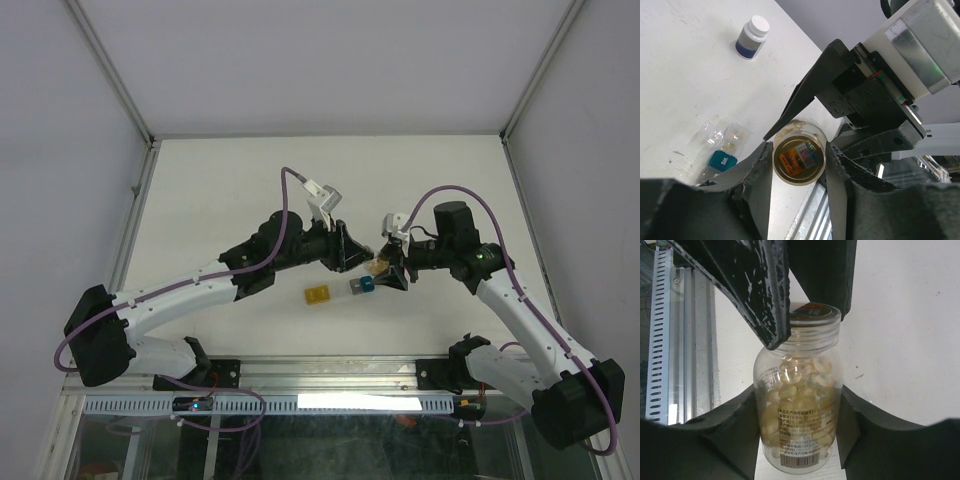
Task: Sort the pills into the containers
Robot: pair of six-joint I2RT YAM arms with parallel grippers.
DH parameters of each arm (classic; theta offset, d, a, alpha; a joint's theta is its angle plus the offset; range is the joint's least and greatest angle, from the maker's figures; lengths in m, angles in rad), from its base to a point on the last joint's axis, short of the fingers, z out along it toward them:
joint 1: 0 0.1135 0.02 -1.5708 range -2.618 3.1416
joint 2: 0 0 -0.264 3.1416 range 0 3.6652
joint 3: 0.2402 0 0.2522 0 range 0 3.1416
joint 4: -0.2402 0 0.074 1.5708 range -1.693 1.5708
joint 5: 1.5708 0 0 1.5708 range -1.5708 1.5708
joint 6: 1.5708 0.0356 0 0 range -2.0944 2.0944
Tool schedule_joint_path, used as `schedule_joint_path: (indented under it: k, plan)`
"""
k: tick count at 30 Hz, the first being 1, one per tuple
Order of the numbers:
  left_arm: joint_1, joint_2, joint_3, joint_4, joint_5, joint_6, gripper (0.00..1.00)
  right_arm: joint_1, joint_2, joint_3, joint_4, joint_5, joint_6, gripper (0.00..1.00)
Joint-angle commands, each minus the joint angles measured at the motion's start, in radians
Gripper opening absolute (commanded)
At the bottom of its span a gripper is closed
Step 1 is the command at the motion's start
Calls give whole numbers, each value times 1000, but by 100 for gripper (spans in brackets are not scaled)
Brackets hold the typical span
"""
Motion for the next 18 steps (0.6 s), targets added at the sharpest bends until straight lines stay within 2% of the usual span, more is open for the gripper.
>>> schedule_joint_path:
  k: [1, 6, 10, 15, 18]
  plan:
    - [-5, 3, 50, 7, 53, 21, 33, 1, -14, 47, 46, -37, 6, 0]
    - [-3, 29, 59, 5, 161, 95, 25, 0, -15, 47, 44, -37, 6, 0]
    - [-2, 65, 63, 8, 259, 256, 21, 0, -18, 47, 44, -36, 7, 0]
    - [-2, 80, 51, 11, 353, 587, 19, 0, -19, 47, 44, -37, 7, 0]
    - [0, 82, 29, 1, 462, 847, 23, 1, -20, 48, 44, -36, 8, 0]
